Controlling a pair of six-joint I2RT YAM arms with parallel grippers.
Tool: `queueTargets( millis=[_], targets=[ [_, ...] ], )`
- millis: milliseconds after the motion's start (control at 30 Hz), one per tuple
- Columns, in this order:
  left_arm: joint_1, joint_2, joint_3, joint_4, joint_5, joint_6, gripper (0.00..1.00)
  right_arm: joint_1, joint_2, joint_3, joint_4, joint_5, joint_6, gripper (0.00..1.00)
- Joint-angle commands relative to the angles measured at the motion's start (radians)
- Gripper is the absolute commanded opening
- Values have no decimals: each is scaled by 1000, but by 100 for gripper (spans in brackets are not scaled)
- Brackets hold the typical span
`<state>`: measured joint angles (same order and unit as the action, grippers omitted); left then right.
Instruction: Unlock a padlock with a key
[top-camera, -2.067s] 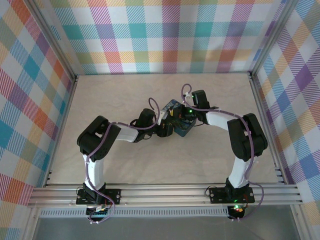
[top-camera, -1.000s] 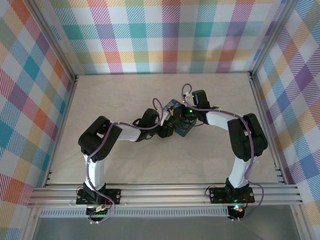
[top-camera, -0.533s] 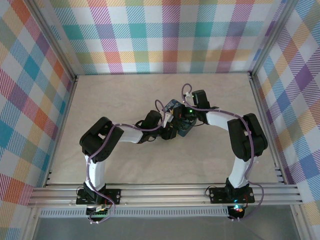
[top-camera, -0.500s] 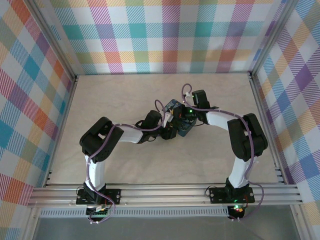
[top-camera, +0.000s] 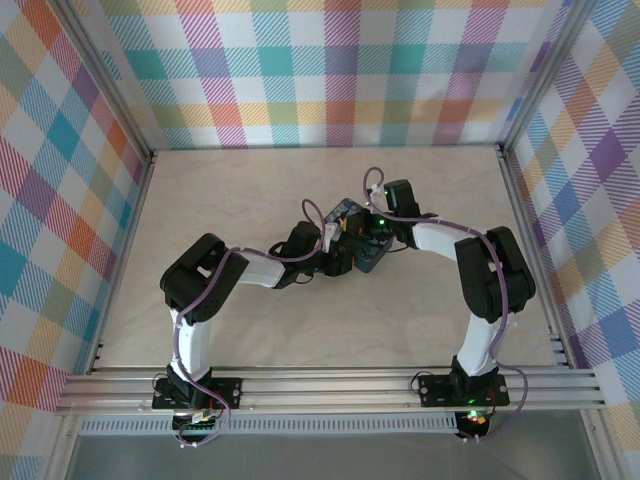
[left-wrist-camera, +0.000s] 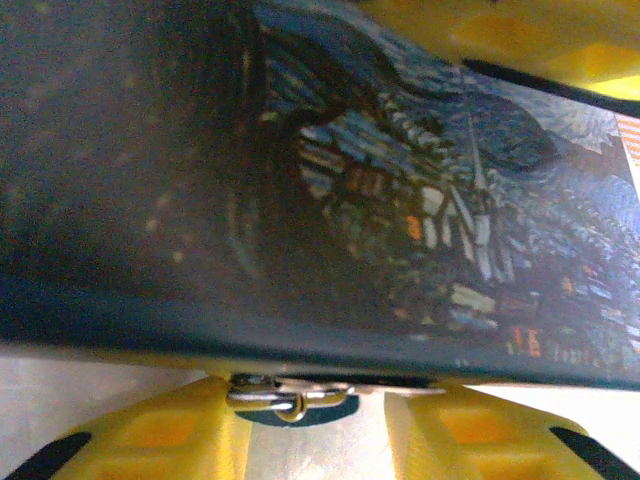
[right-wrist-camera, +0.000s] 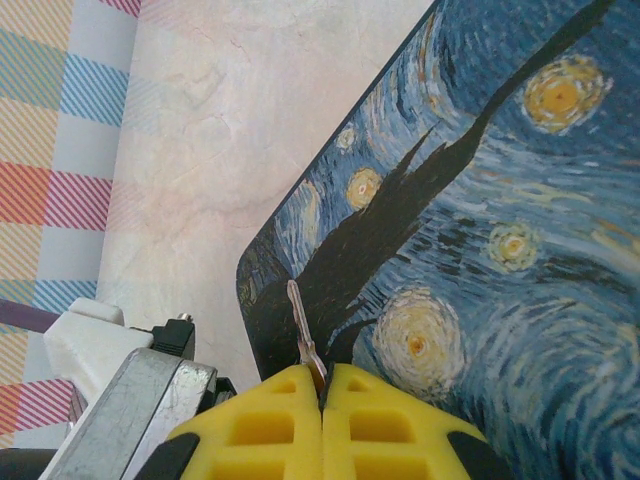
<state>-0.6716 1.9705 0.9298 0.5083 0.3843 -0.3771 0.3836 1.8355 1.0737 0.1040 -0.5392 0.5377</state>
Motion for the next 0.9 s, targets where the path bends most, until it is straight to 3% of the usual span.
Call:
queueTargets(
  millis=[0, 433, 867],
  targets=[
    [7, 19, -12, 40, -2, -24, 37, 1, -1, -14, -77, 3, -10, 0],
    [7, -32, -28, 42, 4, -91, 27, 9, -57, -2, -65, 16, -20, 0],
    [6, -112, -8, -1, 132, -321, 24, 11, -321, -135, -57, 123, -122, 0]
  ],
)
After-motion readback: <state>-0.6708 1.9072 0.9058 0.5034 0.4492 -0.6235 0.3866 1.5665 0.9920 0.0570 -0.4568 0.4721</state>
